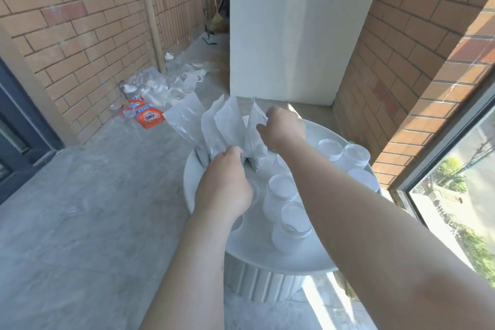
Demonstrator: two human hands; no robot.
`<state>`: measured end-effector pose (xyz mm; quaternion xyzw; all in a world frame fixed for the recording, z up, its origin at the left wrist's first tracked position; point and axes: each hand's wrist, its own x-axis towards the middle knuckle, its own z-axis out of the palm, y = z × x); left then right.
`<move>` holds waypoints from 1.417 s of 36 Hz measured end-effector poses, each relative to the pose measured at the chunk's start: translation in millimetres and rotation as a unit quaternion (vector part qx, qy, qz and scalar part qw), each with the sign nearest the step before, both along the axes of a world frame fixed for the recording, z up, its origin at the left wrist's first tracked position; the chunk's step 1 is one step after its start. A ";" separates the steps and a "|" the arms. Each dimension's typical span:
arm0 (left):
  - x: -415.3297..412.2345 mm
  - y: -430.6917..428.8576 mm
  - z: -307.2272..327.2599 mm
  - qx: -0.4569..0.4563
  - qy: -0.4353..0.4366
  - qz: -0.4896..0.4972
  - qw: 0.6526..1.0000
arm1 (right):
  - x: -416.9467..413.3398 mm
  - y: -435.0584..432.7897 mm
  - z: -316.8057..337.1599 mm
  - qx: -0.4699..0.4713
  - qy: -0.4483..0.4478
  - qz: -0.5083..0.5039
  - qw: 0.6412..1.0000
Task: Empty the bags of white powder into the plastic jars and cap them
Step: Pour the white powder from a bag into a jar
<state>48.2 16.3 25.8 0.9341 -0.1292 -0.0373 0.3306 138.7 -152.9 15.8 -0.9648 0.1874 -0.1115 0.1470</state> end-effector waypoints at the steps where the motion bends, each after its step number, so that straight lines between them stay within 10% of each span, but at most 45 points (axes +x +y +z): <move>1: 0.1 -0.1 -0.2 -0.002 0.001 -0.002 1.000 | 4.5 0.3 -3.0 -0.008 0.004 -0.007 1.000; 25: -7.3 -27.3 -4.9 -0.076 0.017 -0.045 0.996 | -131.2 -34.2 104.7 -0.022 -0.251 -0.121 0.960; 51: -20.3 -58.3 -22.2 -0.023 0.011 -0.038 0.999 | -202.4 -38.5 19.9 0.071 -0.201 -0.183 0.960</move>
